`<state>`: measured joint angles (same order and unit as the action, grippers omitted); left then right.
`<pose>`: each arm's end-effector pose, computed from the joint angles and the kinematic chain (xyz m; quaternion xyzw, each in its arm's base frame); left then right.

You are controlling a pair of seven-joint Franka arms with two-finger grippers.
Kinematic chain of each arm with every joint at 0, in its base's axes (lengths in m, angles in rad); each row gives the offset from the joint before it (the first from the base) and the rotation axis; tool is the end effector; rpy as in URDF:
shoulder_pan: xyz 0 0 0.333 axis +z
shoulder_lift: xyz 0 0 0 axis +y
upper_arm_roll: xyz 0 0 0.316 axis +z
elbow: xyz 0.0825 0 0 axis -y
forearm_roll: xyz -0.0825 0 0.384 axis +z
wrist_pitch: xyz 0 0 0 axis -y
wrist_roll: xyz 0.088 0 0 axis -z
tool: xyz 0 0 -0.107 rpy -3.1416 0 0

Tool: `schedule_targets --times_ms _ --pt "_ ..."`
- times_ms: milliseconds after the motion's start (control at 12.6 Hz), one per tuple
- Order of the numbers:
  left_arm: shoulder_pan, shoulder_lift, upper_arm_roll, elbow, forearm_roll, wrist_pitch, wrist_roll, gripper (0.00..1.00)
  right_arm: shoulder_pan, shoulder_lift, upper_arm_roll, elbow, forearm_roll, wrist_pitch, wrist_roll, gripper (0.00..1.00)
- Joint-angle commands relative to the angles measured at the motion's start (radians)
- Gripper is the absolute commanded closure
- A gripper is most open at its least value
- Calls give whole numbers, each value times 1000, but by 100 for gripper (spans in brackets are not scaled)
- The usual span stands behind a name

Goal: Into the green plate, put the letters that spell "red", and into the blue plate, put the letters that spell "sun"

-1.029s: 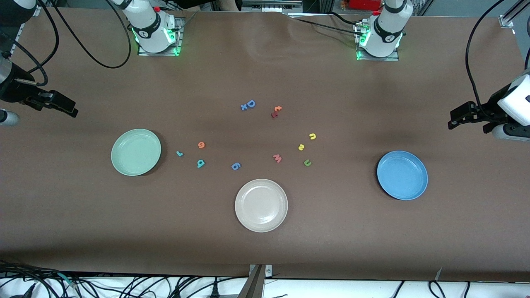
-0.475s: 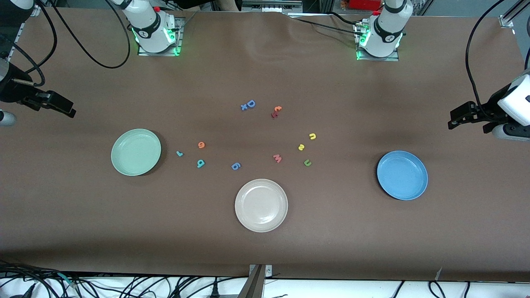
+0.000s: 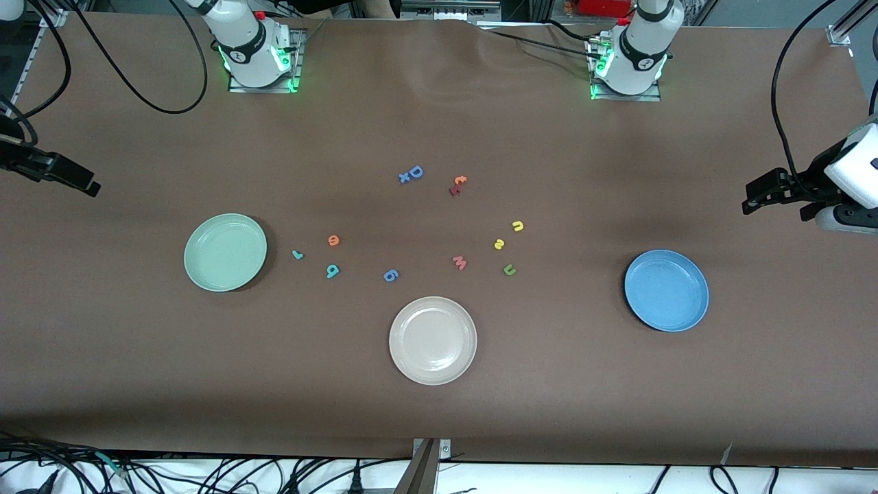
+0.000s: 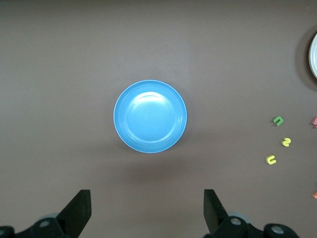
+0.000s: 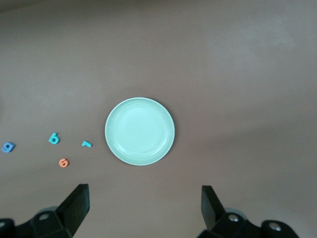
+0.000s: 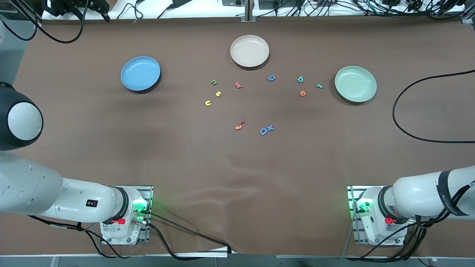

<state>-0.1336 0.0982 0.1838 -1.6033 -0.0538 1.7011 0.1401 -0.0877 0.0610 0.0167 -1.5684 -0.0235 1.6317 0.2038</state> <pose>0.5919 0.0200 0.5651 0.9990 -0.0419 0.0023 0.0176 0.5764 -0.0437 0.5965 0.9906 -0.1363 0.0019 0.0111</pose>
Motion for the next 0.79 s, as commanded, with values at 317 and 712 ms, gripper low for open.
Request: schedule_targets --times_ms 317,712 --pt "0 -14 0 0 -6 -15 9 0 -29 52 12 7 -6 5 2 0" --pt "0 -14 0 0 -6 -15 9 0 -20 85 17 5 2 8 9 0"
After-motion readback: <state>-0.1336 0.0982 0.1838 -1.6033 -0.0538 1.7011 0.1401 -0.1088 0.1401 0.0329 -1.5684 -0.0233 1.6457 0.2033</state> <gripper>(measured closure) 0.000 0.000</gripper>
